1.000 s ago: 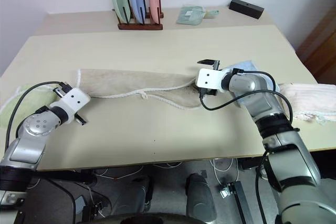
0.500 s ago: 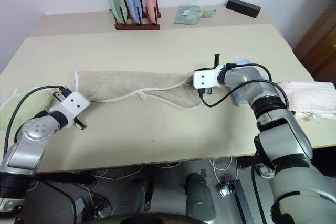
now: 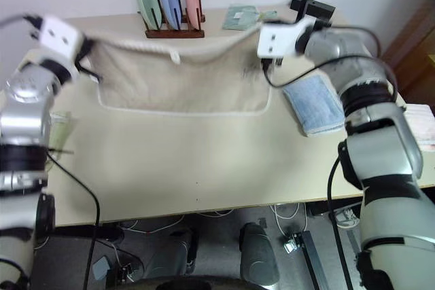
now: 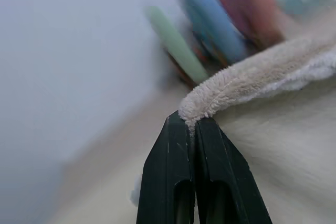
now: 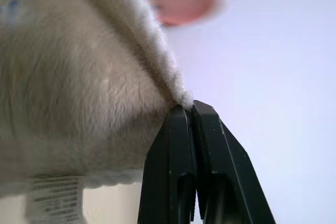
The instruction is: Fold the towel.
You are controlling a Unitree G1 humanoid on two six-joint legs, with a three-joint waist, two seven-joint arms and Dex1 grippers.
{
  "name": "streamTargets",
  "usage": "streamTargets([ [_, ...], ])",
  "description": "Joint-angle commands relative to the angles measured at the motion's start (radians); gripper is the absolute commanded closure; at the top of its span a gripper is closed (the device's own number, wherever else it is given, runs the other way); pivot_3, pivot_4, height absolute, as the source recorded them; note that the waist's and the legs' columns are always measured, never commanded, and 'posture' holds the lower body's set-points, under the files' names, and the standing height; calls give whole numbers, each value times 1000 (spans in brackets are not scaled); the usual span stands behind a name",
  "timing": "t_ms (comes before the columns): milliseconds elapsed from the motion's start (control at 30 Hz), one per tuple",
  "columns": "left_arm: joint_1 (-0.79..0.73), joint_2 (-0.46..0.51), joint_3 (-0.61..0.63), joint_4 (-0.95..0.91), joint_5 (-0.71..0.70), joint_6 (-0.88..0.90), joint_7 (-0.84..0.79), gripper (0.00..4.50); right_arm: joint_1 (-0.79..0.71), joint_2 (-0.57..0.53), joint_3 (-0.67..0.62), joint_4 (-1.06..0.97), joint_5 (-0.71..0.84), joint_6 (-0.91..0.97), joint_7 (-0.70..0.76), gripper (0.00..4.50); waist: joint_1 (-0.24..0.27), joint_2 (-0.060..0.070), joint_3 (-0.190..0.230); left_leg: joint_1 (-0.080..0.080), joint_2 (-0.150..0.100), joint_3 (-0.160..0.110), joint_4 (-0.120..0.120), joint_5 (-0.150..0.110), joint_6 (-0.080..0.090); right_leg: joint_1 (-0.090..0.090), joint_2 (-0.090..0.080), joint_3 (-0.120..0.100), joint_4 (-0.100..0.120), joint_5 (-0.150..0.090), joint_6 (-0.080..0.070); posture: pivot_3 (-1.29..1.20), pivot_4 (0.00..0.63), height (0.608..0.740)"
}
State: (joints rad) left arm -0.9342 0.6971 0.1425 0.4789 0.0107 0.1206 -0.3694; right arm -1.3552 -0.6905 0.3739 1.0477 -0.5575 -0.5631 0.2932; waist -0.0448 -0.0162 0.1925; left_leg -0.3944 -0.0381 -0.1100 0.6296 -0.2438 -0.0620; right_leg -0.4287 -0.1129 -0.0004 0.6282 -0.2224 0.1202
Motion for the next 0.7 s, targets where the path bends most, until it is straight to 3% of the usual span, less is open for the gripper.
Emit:
streamTargets([
  [33, -130, 33, 55, 94, -12, -81, 53, 4500, -70, -29, -40, 10, 5, -9, -56, 4451, -4, 0, 0, 0, 0, 1, 0, 0, 0, 0, 0, 0, 0, 0, 0, 0, 150, 740],
  [200, -5, 109, 93, -67, -110, 17, -123, 4500, 42, -76, -111, -157, 188, -45, 222, 4451, -26, 1, 0, 0, 0, 2, -2, 0, 0, 0, -1, 0, 1, -1, 1, 0, 150, 740],
  [333, 337, 174, 145, -379, -215, 141, -292, 4500, 259, -103, -163, -426, 393, 62, 474, 4451, -31, 1, 0, 1, 1, 2, -1, -1, 1, 0, 0, 1, 1, -1, 1, 0, 150, 740],
  [500, 868, 197, 305, -764, -318, 341, -410, 4500, 647, -216, -201, -865, 627, 378, 759, 4451, -18, 2, 1, 0, 1, 2, 0, -2, 3, -1, 0, 2, 1, -1, 1, 0, 150, 740],
  [700, 1199, 216, 452, -987, -377, 446, -519, 4500, 858, -382, -290, -1156, 816, 708, 928, 4451, 15, 2, 2, 3, 1, 3, 4, -2, 4, 5, -1, 2, 0, -3, -3, 0, 150, 740],
])
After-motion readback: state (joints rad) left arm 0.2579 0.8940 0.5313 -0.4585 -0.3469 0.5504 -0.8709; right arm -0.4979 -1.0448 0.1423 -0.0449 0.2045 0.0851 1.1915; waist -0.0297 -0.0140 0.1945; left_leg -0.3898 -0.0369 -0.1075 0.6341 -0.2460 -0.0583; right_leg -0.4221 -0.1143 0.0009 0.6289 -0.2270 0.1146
